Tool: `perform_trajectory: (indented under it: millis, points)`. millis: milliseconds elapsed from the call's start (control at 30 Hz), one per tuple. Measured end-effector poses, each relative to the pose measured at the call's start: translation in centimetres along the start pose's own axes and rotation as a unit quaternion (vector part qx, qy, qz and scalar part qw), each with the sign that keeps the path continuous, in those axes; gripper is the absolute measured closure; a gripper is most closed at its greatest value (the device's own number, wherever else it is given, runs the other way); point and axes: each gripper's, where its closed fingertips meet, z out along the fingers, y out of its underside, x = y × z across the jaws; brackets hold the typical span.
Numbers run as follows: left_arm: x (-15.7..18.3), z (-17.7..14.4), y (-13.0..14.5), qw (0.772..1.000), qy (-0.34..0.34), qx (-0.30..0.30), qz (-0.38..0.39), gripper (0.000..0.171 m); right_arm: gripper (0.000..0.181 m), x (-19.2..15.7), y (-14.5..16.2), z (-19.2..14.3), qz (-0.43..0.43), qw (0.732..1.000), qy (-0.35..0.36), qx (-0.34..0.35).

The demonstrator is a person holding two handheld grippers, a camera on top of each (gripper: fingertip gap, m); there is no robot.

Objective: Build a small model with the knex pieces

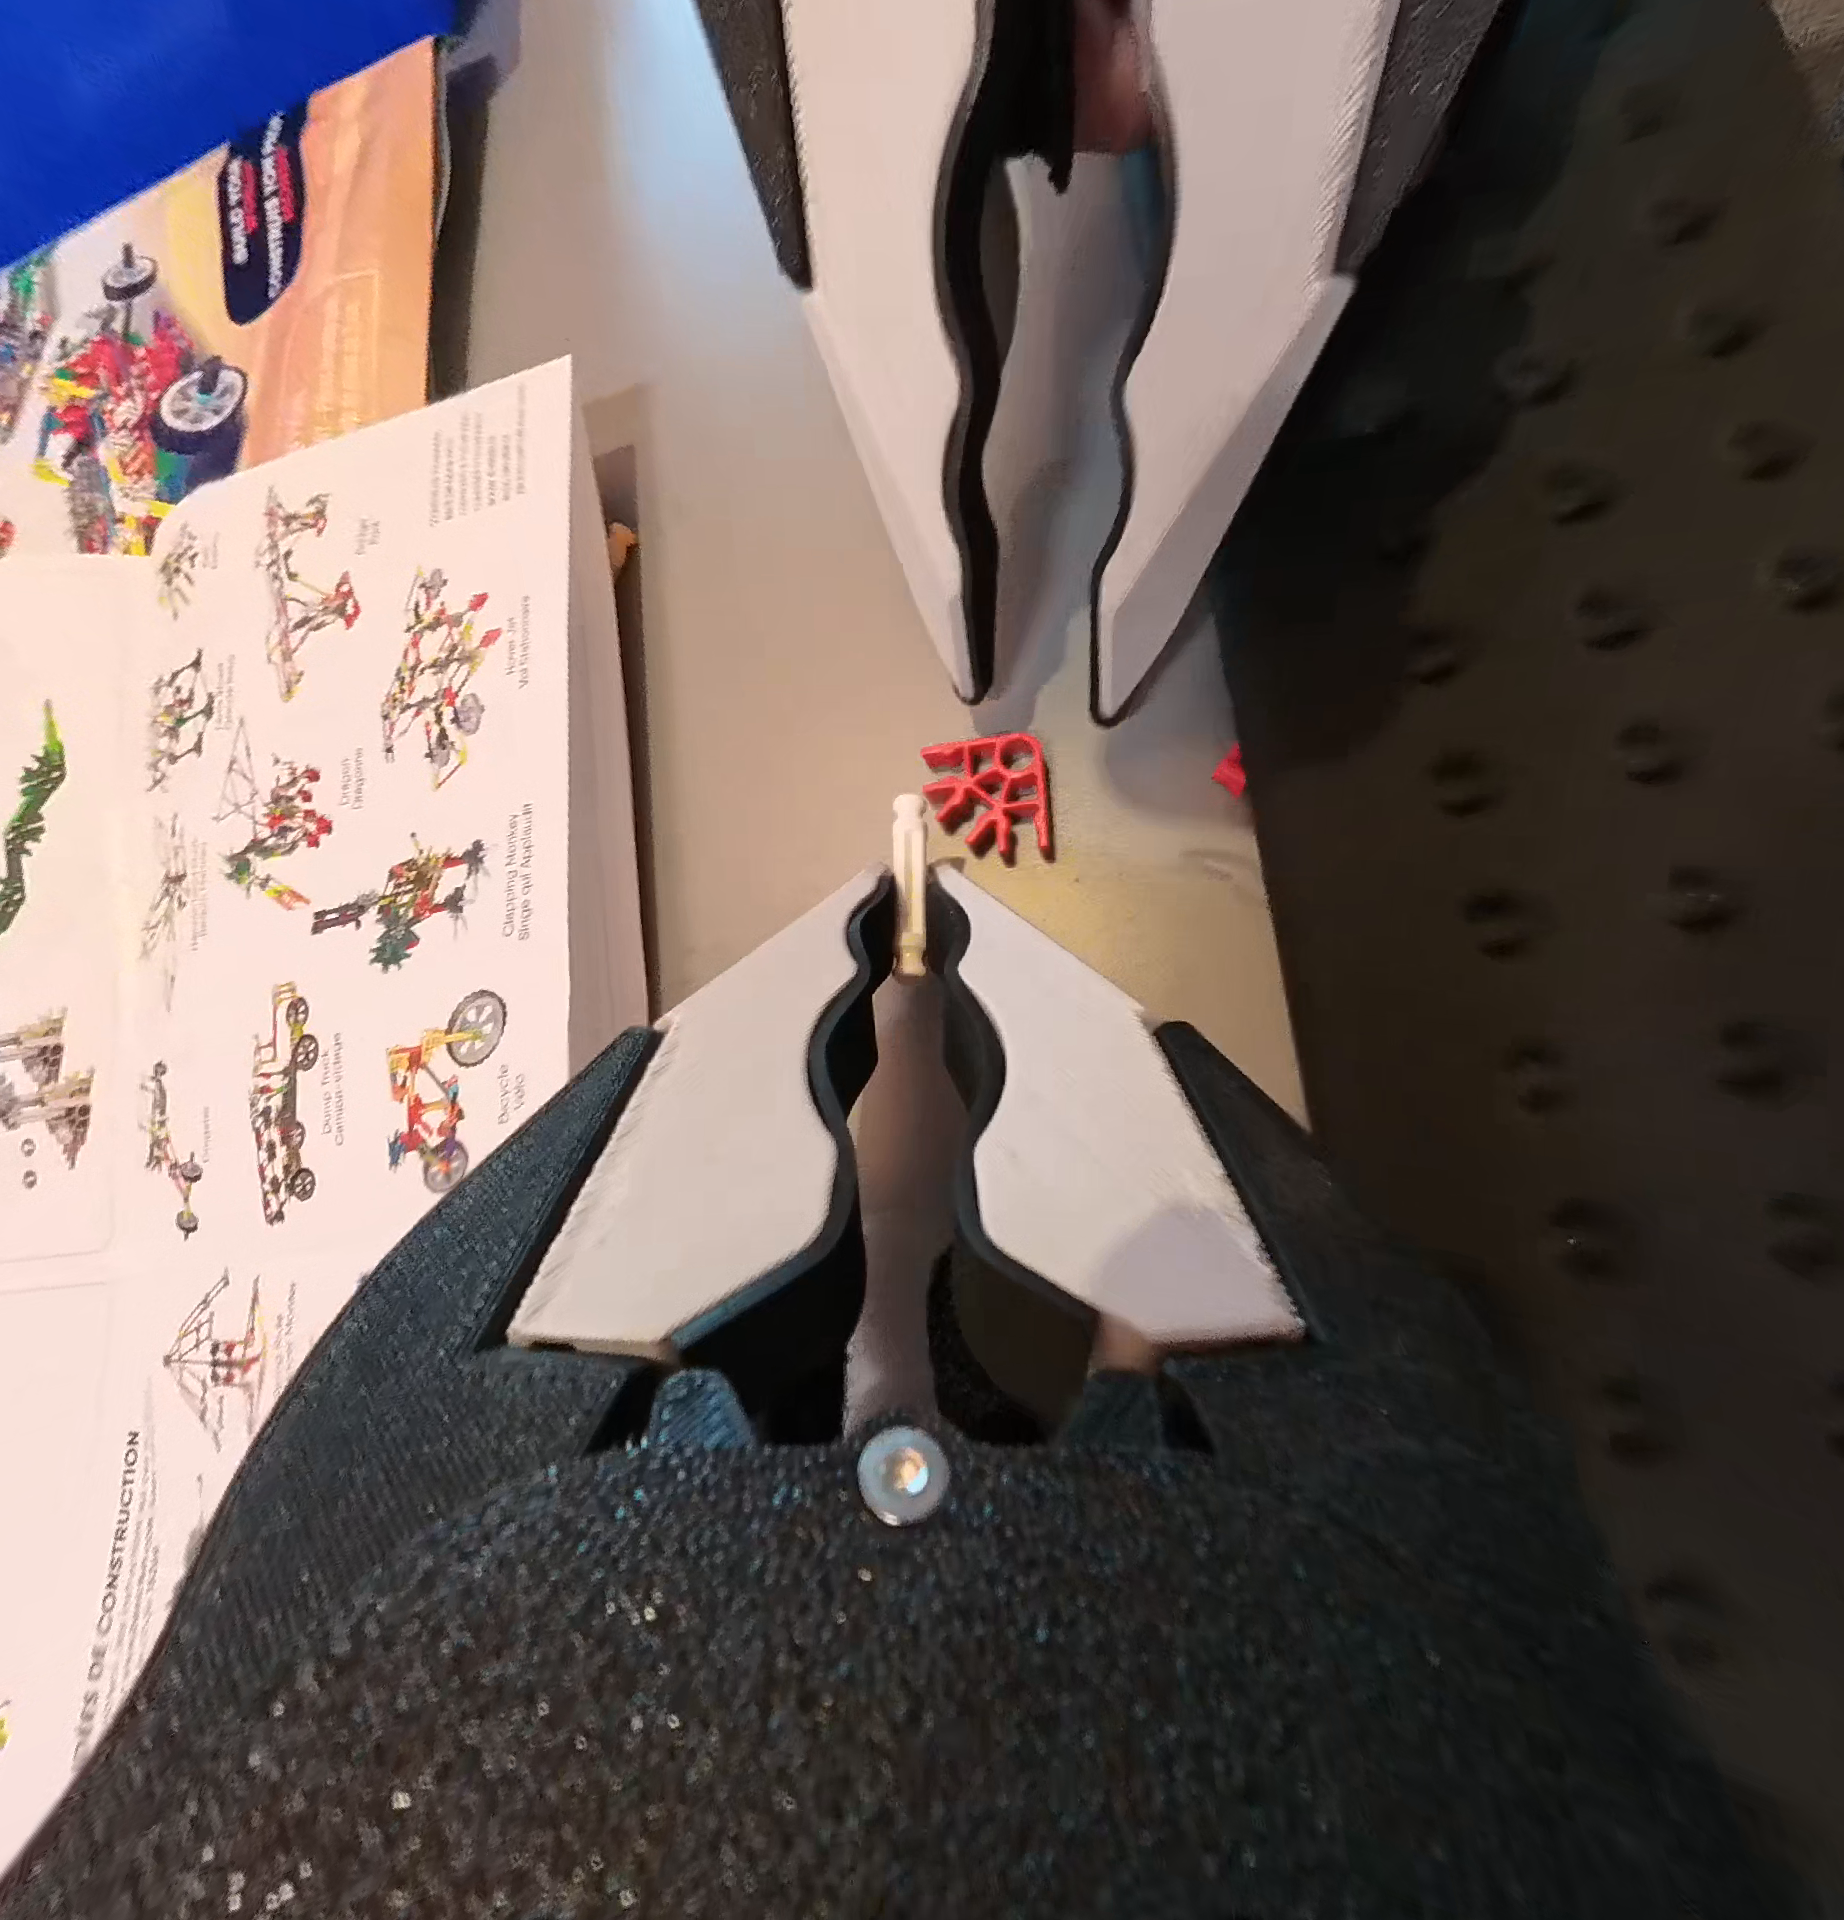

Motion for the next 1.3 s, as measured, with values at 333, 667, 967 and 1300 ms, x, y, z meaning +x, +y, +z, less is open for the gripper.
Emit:
perform_trajectory:
  millis: [333,667,967,1300]
  points:
    - [2.5,0.8,-1.6,0.999,0.034,-0.002,0.035,0.17,0.161,1.7,0.4,-0.3,-0.002,0.999,0.032,-0.003]
    - [0.4,0.9,-0.7,0.996,0.032,-0.028,0.074,0.171,0.164,1.5,-1.0,-1.3,-0.016,0.999,0.04,0.03]
    - [0.1,1.6,-1.2,0.985,0.043,-0.044,0.158,0.17,0.171,1.4,-1.0,-0.6,-0.015,0.998,0.042,0.04]
    - [-0.2,1.7,-1.5,0.983,0.032,-0.039,0.175,0.17,0.178,1.7,-1.2,-0.4,-0.021,0.998,0.045,0.043]
